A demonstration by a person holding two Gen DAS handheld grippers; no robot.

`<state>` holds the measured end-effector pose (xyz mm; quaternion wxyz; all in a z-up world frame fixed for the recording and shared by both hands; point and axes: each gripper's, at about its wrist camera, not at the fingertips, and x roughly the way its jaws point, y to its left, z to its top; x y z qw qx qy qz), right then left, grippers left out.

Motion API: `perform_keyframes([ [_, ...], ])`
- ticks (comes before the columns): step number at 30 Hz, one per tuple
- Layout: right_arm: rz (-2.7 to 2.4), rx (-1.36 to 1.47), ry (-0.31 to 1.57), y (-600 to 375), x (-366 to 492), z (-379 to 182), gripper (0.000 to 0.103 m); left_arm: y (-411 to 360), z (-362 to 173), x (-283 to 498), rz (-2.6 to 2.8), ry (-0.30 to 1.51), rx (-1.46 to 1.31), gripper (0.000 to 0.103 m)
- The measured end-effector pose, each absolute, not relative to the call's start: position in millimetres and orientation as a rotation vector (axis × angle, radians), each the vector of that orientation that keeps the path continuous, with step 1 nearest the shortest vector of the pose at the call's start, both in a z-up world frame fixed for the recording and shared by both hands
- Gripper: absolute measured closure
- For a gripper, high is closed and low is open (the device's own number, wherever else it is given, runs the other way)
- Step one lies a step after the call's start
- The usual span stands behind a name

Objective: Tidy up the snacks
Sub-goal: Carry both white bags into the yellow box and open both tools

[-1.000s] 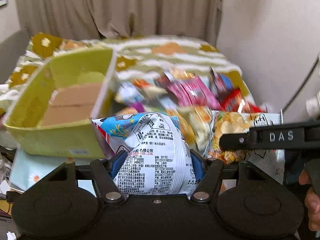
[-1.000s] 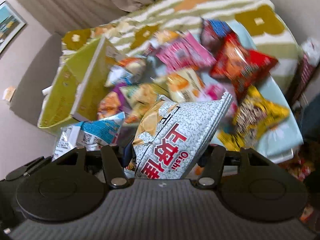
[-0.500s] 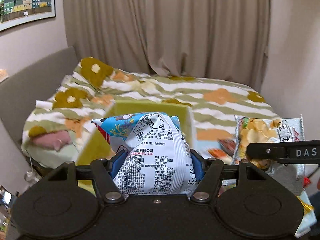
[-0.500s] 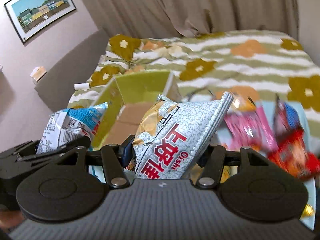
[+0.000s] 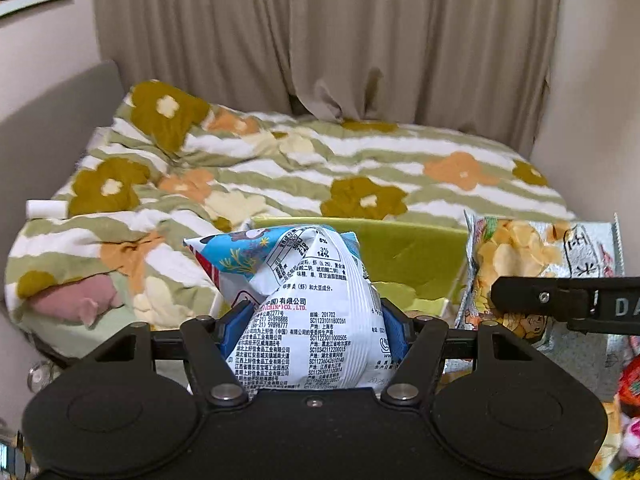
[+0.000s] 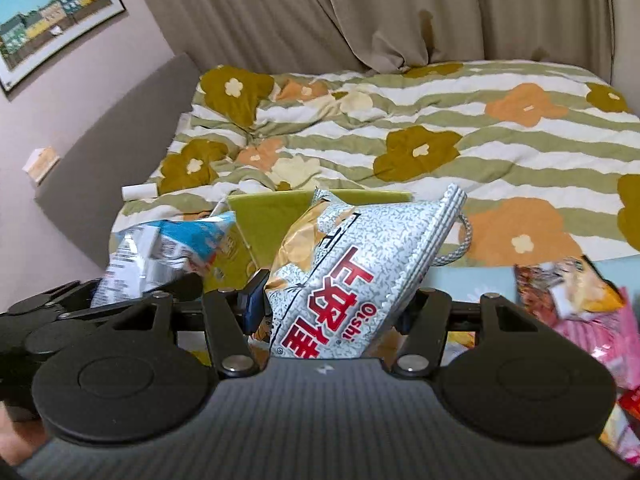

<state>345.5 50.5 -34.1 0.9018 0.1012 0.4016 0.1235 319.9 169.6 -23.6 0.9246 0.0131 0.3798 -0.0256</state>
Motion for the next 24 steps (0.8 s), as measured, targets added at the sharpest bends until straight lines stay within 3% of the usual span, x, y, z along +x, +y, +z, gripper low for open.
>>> perform_keyframes([
  [4,0.204,0.209,0.841,61,365,-47,0.029,174,-45,348,-0.103,0.820,0.037,0.031],
  [7,0.159,0.209,0.857,63,376,-55,0.029,177,-53,357,-0.130,0.828,0.032,0.005],
  [8,0.147,0.208,0.861,63,378,-57,0.029,178,-54,356,-0.132,0.818,0.031,0.000],
  [24,0.227,0.147,0.808,78,394,-61,0.026,194,-35,315,0.015,0.740,0.111,0.000],
])
